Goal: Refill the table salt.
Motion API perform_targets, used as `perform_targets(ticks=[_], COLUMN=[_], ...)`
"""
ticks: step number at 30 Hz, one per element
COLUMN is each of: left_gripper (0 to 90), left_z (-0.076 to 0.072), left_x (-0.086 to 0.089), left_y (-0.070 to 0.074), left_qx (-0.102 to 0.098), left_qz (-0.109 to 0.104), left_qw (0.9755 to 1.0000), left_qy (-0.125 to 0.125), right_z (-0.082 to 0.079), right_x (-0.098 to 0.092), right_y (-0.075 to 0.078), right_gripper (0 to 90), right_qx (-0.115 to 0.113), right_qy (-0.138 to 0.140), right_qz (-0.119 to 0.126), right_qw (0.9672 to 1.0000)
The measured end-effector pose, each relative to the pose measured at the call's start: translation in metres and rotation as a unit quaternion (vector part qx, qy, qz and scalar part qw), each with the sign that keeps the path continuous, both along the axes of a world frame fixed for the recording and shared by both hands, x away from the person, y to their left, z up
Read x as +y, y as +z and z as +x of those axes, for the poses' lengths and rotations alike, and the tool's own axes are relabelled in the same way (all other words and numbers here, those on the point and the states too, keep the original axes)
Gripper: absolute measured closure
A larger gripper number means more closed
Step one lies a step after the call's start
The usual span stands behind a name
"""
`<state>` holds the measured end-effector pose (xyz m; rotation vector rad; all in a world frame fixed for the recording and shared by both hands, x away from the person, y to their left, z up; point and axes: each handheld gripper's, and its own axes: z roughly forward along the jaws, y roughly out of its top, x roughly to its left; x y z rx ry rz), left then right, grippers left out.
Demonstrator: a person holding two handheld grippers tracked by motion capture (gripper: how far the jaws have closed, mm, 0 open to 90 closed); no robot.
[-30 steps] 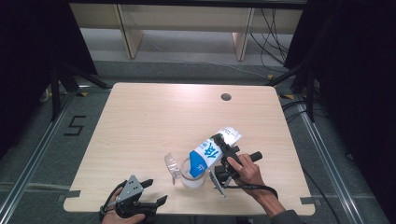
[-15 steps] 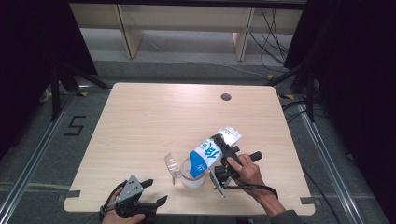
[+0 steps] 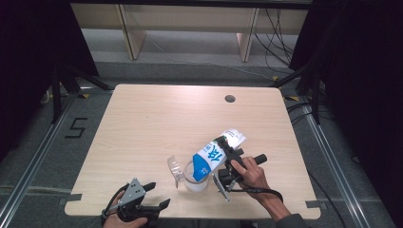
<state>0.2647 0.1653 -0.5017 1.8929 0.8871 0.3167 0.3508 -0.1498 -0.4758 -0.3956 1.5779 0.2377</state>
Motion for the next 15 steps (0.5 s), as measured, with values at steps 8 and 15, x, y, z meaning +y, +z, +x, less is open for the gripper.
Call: perform_targets(ticks=[8,15], left_gripper=[21.6,21.6], left_z=[-0.0001,0.0004], left_x=[-0.0004,0.0004], left_y=[-0.0002,-0.0002], left_qx=[0.0,0.0], left_qz=[-0.003,0.001], left_qw=[1.0,1.0], left_qy=[0.001,-0.003], right_z=[0.0007,0.0], right_x=[0.0,0.001], right_y=[-0.0004,0.0023], right_gripper=[54.3,54.9], right_qx=[-0.005,-0.012], right_qy=[0.006,0.007], right_qz=[0.006,-0.011], right_qw=[1.0,0.9998])
